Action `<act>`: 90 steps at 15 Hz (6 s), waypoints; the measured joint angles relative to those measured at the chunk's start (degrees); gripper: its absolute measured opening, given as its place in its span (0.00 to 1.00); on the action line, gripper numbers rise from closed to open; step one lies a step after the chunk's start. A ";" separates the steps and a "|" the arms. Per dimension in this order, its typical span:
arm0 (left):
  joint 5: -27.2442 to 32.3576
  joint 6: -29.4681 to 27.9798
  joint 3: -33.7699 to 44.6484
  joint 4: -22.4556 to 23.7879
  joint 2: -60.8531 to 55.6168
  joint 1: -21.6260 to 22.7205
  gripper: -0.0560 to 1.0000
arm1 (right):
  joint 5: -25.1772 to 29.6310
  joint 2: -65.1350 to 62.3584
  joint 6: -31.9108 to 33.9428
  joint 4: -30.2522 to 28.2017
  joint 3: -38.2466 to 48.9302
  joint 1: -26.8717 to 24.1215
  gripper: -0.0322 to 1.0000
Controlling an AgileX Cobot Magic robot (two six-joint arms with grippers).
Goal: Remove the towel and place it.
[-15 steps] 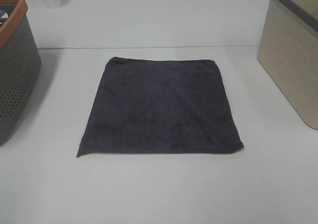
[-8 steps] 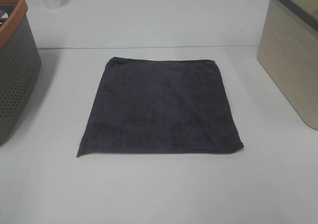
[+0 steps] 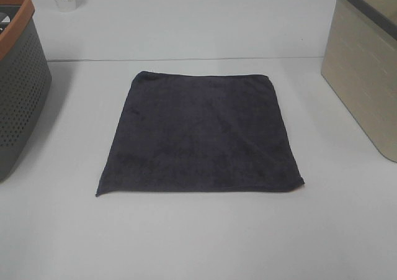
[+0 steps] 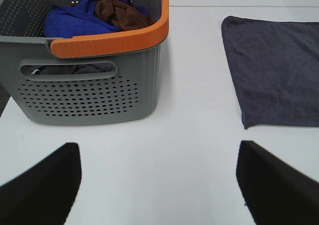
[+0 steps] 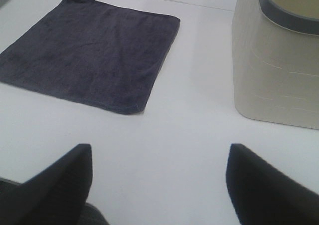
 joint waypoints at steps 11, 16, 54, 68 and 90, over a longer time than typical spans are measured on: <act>0.00 0.00 0.00 0.00 0.00 0.00 0.80 | 0.00 0.00 0.00 0.00 0.00 0.00 0.75; 0.00 0.00 0.00 0.00 0.00 0.00 0.80 | 0.00 0.00 0.00 0.00 0.00 0.00 0.75; 0.00 0.00 0.00 0.00 0.00 0.00 0.80 | 0.00 0.00 0.00 0.00 0.00 0.00 0.75; 0.00 0.00 0.00 0.00 0.00 0.00 0.80 | 0.00 0.00 0.00 0.00 0.00 0.00 0.75; 0.00 0.00 0.00 0.00 0.00 0.00 0.80 | 0.00 0.00 0.00 0.00 0.17 0.00 0.75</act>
